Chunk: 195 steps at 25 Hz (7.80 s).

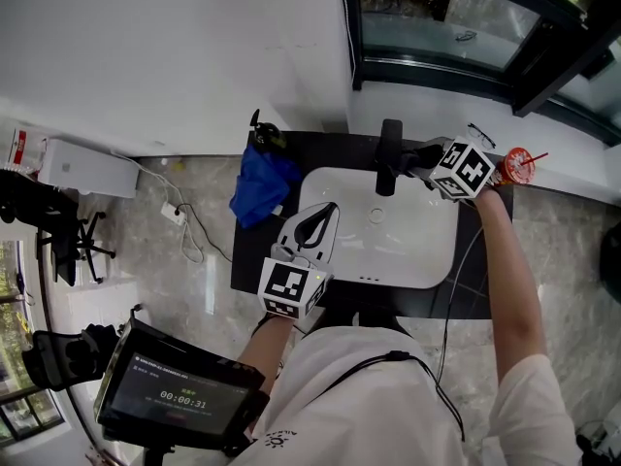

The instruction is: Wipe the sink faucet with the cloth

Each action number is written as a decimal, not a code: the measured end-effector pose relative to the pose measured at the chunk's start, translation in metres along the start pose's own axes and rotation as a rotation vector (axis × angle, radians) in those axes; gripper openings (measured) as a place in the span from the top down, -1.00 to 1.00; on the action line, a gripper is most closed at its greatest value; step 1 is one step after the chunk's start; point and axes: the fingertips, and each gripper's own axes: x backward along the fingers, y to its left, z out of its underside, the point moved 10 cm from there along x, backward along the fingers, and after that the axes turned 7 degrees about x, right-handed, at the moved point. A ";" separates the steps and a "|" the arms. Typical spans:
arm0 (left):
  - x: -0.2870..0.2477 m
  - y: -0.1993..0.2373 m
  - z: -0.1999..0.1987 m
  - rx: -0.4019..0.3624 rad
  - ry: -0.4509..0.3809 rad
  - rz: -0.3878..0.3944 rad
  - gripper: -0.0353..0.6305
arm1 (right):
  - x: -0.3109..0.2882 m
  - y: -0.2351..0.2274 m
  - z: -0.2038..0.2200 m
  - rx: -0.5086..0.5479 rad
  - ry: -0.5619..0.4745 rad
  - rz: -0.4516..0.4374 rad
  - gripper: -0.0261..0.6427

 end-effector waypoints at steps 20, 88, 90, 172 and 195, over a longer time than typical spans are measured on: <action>0.011 -0.006 -0.001 -0.020 -0.017 0.028 0.91 | 0.036 0.092 0.012 0.076 -0.086 -0.086 0.56; 0.039 -0.013 0.004 -0.016 -0.023 0.008 0.91 | 0.003 0.079 -0.016 0.161 0.059 -0.096 0.56; 0.039 -0.012 0.005 -0.013 -0.021 0.005 0.91 | -0.005 0.073 -0.016 0.160 0.078 -0.105 0.56; 0.041 -0.011 0.014 -0.024 -0.031 0.073 0.91 | 0.048 0.090 0.009 0.011 -0.172 0.052 0.56; 0.041 -0.007 0.009 -0.032 -0.022 0.017 0.91 | -0.008 0.027 -0.020 0.105 0.101 0.077 0.56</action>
